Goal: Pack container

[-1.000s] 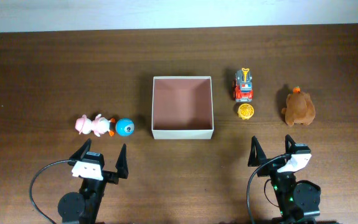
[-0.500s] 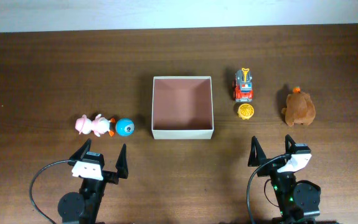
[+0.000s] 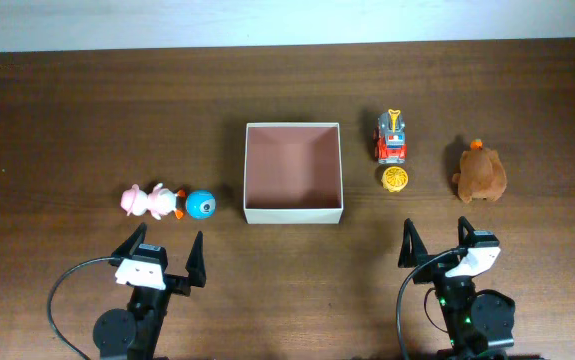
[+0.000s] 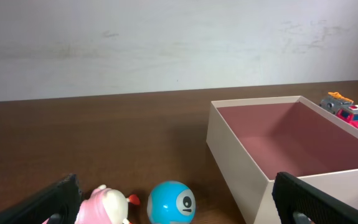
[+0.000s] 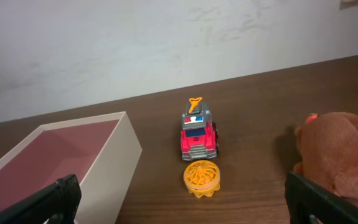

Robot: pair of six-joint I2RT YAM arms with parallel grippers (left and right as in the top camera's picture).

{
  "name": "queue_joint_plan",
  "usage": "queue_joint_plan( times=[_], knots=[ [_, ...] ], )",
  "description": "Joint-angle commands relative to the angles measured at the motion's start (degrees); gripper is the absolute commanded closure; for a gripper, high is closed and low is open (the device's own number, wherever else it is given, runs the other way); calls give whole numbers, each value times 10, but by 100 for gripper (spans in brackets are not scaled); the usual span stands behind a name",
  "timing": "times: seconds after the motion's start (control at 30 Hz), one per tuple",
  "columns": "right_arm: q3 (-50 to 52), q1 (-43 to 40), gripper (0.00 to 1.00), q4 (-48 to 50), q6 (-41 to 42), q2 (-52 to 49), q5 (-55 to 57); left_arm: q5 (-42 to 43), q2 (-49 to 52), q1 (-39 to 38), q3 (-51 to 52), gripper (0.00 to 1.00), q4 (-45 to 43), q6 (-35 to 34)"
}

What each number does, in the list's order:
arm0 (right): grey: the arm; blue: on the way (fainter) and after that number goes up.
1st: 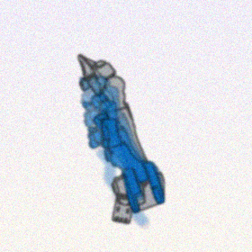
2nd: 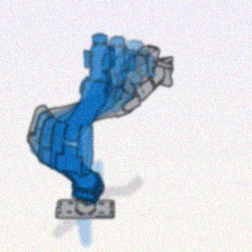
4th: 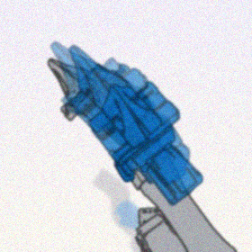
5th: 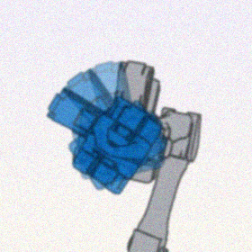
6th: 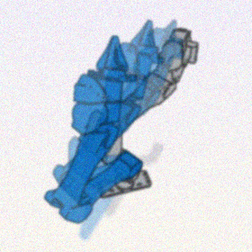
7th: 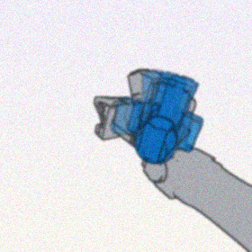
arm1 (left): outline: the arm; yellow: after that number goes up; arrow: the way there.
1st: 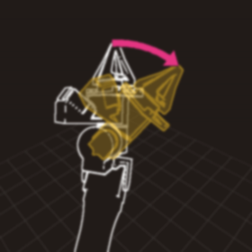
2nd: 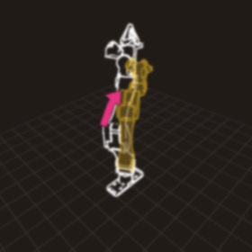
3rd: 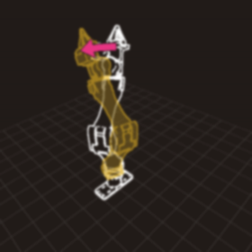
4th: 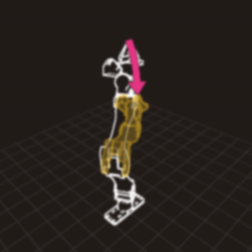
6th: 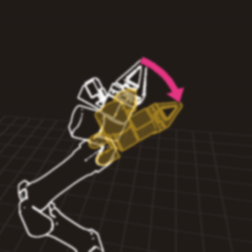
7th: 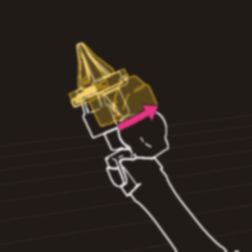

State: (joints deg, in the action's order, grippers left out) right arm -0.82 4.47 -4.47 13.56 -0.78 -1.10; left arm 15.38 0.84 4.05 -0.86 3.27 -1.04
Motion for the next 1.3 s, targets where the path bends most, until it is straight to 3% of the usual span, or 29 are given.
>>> queue_joint_plan(
  times=[0.0,0.17,0.3,0.5,0.93,1.07,1.27],
  knots=[
    [5,-4,1,-1,5,6,15,-6,-5,-3,3,0,2,7],
    [5,-4,1,24,5,6,59,-6,-5,-3,3,0,2,7],
    [2,-4,1,89,5,4,26,-6,-5,-3,3,0,2,7],
    [-109,-4,1,-23,-1,-68,6,-6,-5,-3,3,0,2,7],
    [-622,-4,1,-355,-45,-631,-62,-6,-5,-3,3,0,2,7],
    [-709,-4,1,-371,-50,-772,-62,-6,-5,-3,3,0,2,7],
    [-723,-4,1,-313,-127,-923,-61,-6,-5,-3,3,0,2,7]
  ],
)
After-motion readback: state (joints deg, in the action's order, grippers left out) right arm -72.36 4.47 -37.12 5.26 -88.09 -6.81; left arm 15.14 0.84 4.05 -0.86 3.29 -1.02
